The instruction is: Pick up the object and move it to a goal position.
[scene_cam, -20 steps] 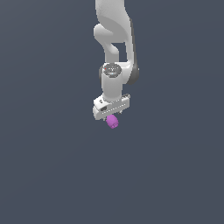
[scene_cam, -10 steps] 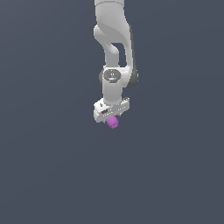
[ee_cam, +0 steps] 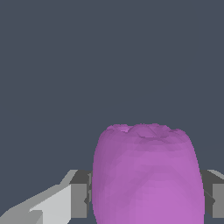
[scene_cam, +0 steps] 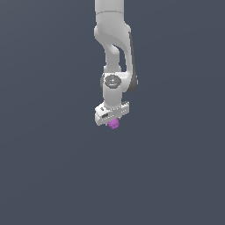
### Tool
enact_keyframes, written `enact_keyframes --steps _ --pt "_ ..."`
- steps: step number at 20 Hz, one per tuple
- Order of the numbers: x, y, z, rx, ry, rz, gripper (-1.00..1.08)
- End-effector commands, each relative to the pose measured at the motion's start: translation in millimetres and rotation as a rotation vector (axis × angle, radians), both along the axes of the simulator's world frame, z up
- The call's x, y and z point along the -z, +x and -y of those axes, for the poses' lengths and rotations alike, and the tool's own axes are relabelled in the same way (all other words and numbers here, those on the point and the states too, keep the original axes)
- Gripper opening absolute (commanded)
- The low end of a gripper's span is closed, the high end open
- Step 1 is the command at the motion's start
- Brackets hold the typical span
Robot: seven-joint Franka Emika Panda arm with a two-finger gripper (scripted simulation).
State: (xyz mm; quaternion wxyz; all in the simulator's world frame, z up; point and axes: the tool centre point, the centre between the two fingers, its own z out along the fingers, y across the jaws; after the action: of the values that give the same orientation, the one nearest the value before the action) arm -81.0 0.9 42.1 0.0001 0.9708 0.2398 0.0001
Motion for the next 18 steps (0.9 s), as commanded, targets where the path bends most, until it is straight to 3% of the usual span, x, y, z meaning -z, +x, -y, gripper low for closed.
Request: enact_keyframes --steps 1,11,18 --pt "1 0 0 -0.001 0.0 0.0 -1.0" --pt "-1 0 0 0.003 0.001 0.001 -1.0" --pt "-14 7 -15 0.041 0.036 0.01 -1.0"
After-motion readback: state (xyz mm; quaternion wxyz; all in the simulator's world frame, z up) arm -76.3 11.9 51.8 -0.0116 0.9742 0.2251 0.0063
